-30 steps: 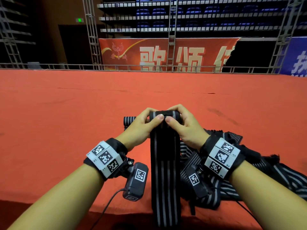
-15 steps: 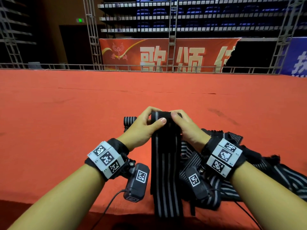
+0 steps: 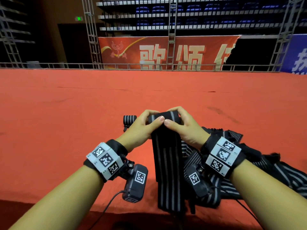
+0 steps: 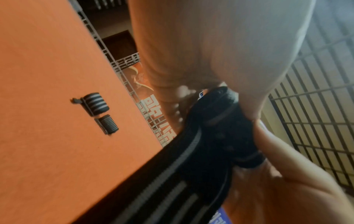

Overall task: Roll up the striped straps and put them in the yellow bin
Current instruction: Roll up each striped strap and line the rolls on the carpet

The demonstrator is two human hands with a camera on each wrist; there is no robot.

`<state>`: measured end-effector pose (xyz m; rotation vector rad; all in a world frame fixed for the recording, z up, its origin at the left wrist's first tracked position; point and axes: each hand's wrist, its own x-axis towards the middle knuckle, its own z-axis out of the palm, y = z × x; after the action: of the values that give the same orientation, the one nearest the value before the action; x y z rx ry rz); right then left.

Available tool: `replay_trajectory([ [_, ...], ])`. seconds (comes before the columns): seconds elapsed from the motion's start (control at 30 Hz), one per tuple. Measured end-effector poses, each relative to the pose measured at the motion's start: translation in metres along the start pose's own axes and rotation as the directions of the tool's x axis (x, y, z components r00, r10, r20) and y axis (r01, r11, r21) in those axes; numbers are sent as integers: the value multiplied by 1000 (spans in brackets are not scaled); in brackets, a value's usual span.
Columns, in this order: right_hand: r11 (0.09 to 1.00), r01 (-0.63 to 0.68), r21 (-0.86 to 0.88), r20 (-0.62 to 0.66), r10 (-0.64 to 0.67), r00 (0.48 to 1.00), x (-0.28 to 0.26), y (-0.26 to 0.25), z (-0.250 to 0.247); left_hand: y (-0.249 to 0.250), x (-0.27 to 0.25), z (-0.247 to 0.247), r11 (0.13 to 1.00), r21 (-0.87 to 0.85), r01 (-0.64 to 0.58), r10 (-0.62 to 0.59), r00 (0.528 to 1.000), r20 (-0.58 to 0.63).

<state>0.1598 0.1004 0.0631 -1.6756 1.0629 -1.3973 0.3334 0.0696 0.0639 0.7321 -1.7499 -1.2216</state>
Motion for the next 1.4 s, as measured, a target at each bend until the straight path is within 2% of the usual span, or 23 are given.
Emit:
replay_trajectory([
  [0.13,993,-106,57,-34,108,994,3,0,-1,4,0,-1,992,84,-89,88,996,13],
  [0.2,999,-29,-25,-26,29,999,2,0,-5,4,-2,1,989,103,-110,108,994,24],
  [0.27,989,89,-119,-28,-93,995,-1,-2,-5,2,-2,1,998,46,-52,50,998,40],
  [0.33,986,111,-126,-39,-117,992,-3,0,-4,4,-3,-2,1000,15,-9,7,997,72],
  [0.47,986,-160,47,12,160,987,-1,3,-3,8,-4,-7,982,149,-119,106,990,96],
  [0.53,993,-114,23,15,114,993,-1,4,-5,6,-6,-5,979,158,-127,113,989,92],
  [0.6,1000,-13,-2,4,13,1000,-3,3,-4,4,-6,-3,997,56,-54,51,997,63],
  [0.67,1000,28,-5,-3,-28,1000,-4,3,-1,5,-6,-3,1000,-27,9,-8,998,58],
  [0.73,999,-31,-36,6,31,999,-5,2,1,4,-5,-6,999,30,-43,42,997,61],
  [0.8,981,-153,-123,24,157,987,-5,1,2,3,-6,-7,984,129,-120,113,992,57],
  [0.87,975,-164,-147,7,167,986,-3,1,-1,-1,-7,-6,979,152,-135,130,990,47],
  [1.03,999,-5,-49,-35,3,999,-4,3,2,3,-5,-1,1000,-14,23,-23,1000,0],
  [1.1,997,-77,-11,-33,76,997,-4,1,4,4,-4,-2,1000,8,-24,24,1000,-13],
  [1.2,982,-184,37,42,183,982,-3,2,4,1,-4,-5,997,31,-69,70,997,-29],
  [1.33,996,-70,54,-77,74,994,-1,5,5,-1,-5,-1,992,-95,82,-81,997,10],
  [1.4,992,-102,80,-67,107,992,-1,7,8,-1,-5,-2,993,-101,68,-67,998,8],
])
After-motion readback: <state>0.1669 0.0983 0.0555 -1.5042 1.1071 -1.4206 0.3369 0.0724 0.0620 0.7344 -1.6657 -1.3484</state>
